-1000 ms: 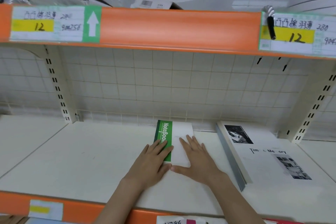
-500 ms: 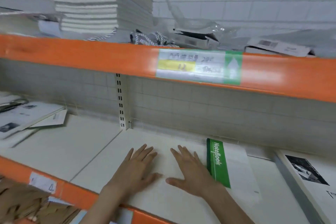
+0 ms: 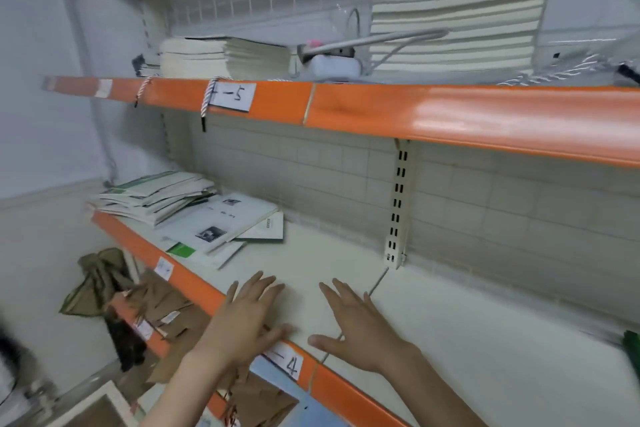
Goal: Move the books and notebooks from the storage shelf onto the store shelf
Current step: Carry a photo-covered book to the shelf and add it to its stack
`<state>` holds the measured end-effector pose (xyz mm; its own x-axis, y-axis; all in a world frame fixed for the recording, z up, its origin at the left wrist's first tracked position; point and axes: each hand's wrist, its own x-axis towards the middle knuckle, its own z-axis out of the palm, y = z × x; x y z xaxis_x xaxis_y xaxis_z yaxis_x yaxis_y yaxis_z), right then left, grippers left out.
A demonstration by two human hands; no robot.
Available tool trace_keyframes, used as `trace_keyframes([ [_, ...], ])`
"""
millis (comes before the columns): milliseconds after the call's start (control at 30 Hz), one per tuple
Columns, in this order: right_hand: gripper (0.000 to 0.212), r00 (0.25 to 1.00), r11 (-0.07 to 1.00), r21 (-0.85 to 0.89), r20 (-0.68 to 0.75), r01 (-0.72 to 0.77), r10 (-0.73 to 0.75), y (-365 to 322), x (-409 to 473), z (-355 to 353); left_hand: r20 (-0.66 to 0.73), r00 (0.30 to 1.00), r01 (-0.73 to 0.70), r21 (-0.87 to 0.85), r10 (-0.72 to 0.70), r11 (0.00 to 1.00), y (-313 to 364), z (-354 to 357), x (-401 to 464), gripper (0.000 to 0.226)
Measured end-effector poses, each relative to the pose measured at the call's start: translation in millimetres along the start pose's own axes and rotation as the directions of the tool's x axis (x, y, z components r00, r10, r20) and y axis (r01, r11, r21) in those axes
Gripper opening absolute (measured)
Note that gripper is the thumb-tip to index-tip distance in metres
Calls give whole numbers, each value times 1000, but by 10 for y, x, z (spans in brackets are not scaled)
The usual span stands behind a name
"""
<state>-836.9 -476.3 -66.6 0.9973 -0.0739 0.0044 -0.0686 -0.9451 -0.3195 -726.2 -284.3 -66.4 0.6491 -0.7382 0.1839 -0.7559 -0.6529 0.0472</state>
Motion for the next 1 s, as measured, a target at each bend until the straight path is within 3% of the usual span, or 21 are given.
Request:
trace_keyframes([
  [200, 88, 998, 997, -40, 10, 70, -70, -527, 640, 188, 37, 992, 115, 86, -118, 990, -726, -61, -119, 101],
  [367, 86, 992, 988, -91, 9, 123, -123, -790, 922, 224, 27, 986, 160, 125, -165, 979, -1085, -117, -216, 110],
  [700, 86, 987, 974, -162, 0, 161, -163, -970, 1459, 220, -66, 974, 223, 120, -216, 967, -1547, -57, -134, 96],
  [1000, 83, 988, 976, -163, -31, 142, -149, -1061, 2189, 174, -70, 978, 198, 43, -195, 979, -2093, -98, 454, 104],
])
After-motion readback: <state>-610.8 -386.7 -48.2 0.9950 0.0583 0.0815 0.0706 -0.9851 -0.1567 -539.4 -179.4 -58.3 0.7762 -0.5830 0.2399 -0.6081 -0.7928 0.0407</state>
